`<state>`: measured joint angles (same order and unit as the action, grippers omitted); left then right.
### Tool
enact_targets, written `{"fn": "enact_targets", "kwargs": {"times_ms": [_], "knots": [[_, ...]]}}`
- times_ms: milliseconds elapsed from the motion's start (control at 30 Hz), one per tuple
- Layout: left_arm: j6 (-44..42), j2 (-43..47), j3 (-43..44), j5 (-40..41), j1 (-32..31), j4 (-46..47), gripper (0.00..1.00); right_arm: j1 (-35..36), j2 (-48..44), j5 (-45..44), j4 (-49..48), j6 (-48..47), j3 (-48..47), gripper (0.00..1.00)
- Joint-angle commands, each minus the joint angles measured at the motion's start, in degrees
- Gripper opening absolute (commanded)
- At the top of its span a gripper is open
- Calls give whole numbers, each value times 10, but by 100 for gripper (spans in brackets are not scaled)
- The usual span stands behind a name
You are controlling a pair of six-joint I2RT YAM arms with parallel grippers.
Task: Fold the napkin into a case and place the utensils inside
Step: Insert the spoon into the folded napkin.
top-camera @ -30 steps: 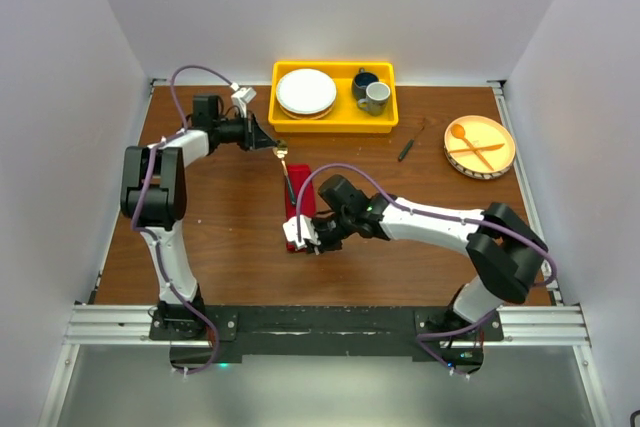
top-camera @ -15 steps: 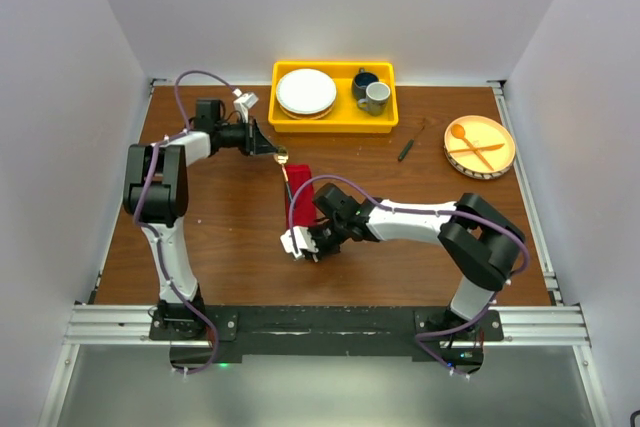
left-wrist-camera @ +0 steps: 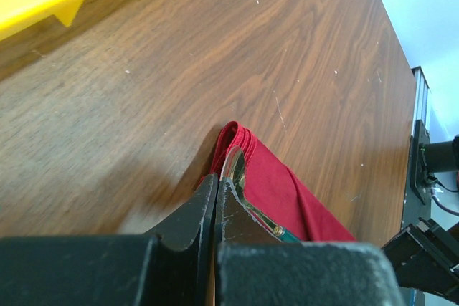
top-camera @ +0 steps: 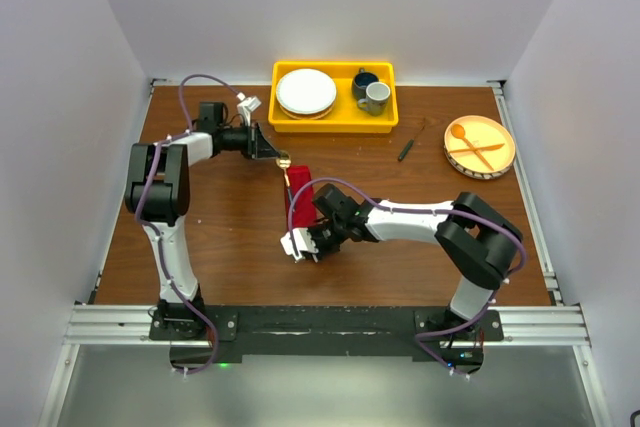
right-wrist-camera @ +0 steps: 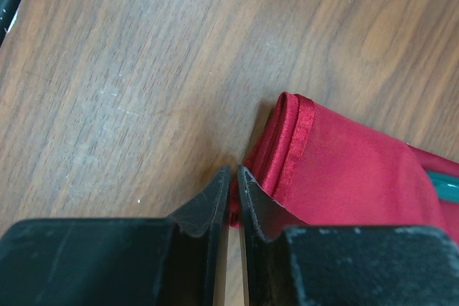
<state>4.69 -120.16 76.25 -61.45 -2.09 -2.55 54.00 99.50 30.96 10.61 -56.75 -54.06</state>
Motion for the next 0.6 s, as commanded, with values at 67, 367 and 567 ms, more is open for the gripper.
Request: {"fn": "enact_targets", "kwargs": {"times_ms": [67, 367, 567], "knots": [[22, 5, -9, -27, -9, 16, 0, 1, 8, 0, -21, -16, 2, 12], [25, 0, -15, -25, -13, 2, 0, 1, 12, -14, -24, -21, 3, 12], [-13, -3, -24, -24, -18, -40, 0, 1, 15, -20, -24, -22, 3, 12]]}}
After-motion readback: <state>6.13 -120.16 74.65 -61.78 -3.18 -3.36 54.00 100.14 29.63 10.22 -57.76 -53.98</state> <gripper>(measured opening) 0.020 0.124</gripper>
